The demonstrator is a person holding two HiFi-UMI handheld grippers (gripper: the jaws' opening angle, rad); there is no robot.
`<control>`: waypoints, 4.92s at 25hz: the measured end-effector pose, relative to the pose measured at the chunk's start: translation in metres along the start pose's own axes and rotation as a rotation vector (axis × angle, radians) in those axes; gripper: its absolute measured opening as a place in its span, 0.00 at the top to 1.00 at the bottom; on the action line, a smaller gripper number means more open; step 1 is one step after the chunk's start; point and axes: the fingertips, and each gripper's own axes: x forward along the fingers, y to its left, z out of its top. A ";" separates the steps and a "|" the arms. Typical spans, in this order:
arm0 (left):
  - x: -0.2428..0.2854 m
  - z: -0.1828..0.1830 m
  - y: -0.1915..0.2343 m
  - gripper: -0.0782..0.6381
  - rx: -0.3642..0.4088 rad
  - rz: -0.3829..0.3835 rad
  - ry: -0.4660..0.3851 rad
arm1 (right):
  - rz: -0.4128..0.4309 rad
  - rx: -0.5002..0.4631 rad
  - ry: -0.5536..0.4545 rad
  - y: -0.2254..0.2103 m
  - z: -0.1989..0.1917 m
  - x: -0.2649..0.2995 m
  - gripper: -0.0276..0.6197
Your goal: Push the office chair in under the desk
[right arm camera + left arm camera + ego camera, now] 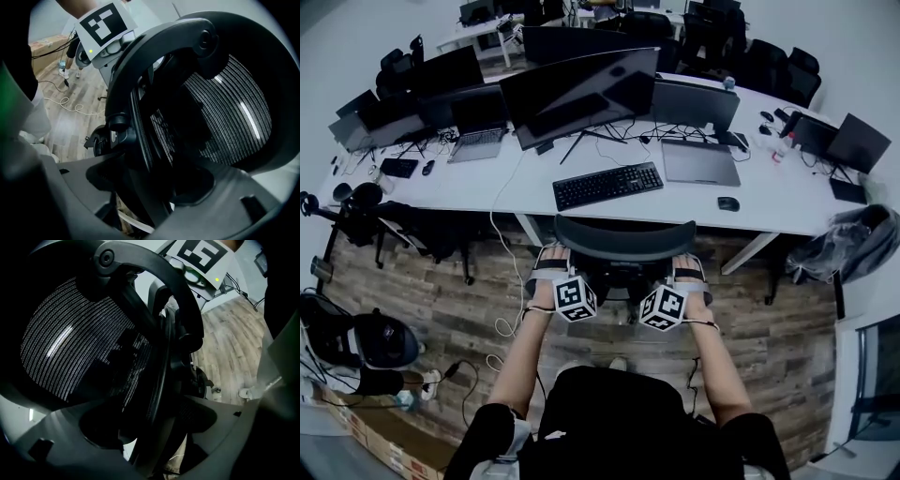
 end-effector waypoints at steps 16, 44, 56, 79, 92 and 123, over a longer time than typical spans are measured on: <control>0.074 0.017 0.046 0.36 -0.006 -0.008 -0.004 | -0.003 0.010 0.009 -0.056 -0.026 0.065 0.45; 0.136 0.005 0.099 0.36 0.021 -0.018 -0.068 | -0.019 0.037 0.043 -0.095 -0.019 0.127 0.45; 0.136 0.005 0.098 0.36 0.019 -0.022 -0.081 | -0.018 0.045 0.060 -0.094 -0.019 0.127 0.45; 0.093 0.012 0.089 0.36 -0.129 -0.076 -0.080 | -0.082 0.195 0.021 -0.103 -0.023 0.095 0.45; 0.036 0.035 0.078 0.41 -0.291 0.008 -0.147 | -0.085 0.361 -0.052 -0.098 -0.027 0.040 0.45; -0.088 0.030 0.101 0.86 -0.698 0.201 -0.273 | -0.193 0.840 -0.318 -0.120 0.018 -0.064 0.92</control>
